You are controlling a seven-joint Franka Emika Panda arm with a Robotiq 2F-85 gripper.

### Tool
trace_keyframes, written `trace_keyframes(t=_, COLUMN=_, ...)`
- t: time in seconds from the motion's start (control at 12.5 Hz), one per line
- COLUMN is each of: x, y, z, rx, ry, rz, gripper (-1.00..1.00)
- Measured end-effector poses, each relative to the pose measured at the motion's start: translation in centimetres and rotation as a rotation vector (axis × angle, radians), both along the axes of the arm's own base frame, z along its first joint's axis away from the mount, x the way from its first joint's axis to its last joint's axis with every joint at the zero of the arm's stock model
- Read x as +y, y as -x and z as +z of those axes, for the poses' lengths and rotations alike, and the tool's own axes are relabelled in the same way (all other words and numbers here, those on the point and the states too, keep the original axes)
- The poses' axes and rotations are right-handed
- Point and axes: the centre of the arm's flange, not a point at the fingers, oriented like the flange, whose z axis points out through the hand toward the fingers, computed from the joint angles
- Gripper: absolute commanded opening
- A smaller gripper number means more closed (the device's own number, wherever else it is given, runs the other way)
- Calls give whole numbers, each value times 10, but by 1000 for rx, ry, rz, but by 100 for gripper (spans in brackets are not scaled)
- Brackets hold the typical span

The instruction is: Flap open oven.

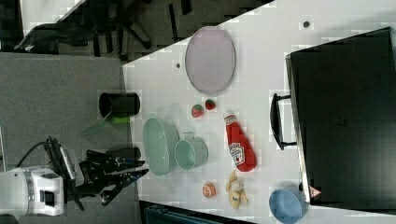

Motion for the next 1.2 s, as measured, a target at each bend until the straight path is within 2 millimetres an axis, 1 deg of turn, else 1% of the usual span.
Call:
trace_keyframes(t=0.16, x=-3, y=0, z=-13, rx=28, ry=-3, rz=9, gripper=-65)
trace_keyframes(t=0.24, x=-5, y=2, z=-22, rx=43, ry=-12, rz=44, gripper=-65)
trace_keyframes(t=0.32, x=-9, y=2, z=-28, rx=48, ry=-14, rz=87, gripper=-65)
trace_keyframes(t=0.48, x=-25, y=-3, z=-40, rx=3, ry=-5, rz=194, gripper=-65)
trace_keyframes(t=0.64, x=-48, y=-9, z=-52, rx=-42, ry=12, rz=310, gripper=-65)
trace_keyframes(t=0.88, x=-85, y=-9, z=-72, rx=-72, ry=41, rz=459, gripper=-65)
trace_keyframes(t=1.04, x=-116, y=-13, z=-83, rx=-82, ry=91, rz=556, gripper=-65)
trace_keyframes(t=1.2, x=-145, y=-14, z=-102, rx=-103, ry=125, rz=594, gripper=-65)
